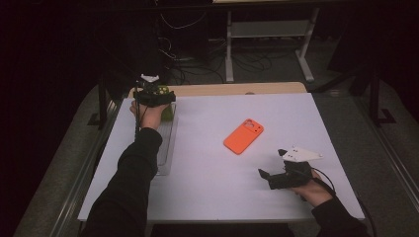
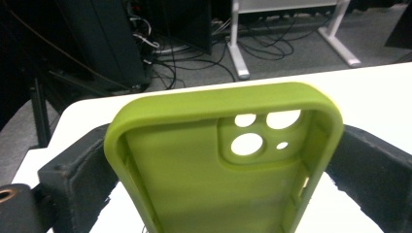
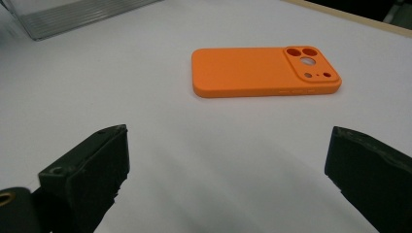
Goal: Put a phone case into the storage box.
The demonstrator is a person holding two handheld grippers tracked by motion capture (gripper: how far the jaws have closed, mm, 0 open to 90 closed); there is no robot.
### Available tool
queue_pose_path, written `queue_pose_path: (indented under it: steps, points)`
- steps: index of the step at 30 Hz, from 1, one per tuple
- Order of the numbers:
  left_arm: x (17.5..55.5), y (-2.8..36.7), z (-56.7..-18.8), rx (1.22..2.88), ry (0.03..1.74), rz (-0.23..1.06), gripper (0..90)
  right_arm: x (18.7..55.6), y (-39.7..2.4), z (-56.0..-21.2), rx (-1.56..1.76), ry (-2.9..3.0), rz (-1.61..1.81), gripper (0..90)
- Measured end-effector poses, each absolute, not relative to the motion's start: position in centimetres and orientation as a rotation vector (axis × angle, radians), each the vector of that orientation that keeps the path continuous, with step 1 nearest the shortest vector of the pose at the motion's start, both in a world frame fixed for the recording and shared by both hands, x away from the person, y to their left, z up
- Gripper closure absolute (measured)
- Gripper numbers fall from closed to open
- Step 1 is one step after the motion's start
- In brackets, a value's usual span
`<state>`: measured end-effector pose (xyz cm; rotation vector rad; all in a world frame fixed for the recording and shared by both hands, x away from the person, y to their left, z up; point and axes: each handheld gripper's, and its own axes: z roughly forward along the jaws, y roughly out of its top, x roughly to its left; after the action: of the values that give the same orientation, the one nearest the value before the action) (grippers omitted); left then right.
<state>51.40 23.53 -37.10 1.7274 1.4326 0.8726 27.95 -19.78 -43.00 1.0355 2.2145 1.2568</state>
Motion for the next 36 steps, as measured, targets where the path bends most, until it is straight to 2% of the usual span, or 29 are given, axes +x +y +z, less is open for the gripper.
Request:
queue_pose_path:
  steps: [20,36]
  points:
    - [47.9,24.3,-33.2,1.782,1.291,0.735,0.0,28.0,-19.6,-43.1,1.05,2.221,1.25,1.5]
    - [42.8,21.0,-32.1,1.931,0.965,0.515,0.0,28.2,-19.4,-43.1,1.051,2.219,1.251,1.5]
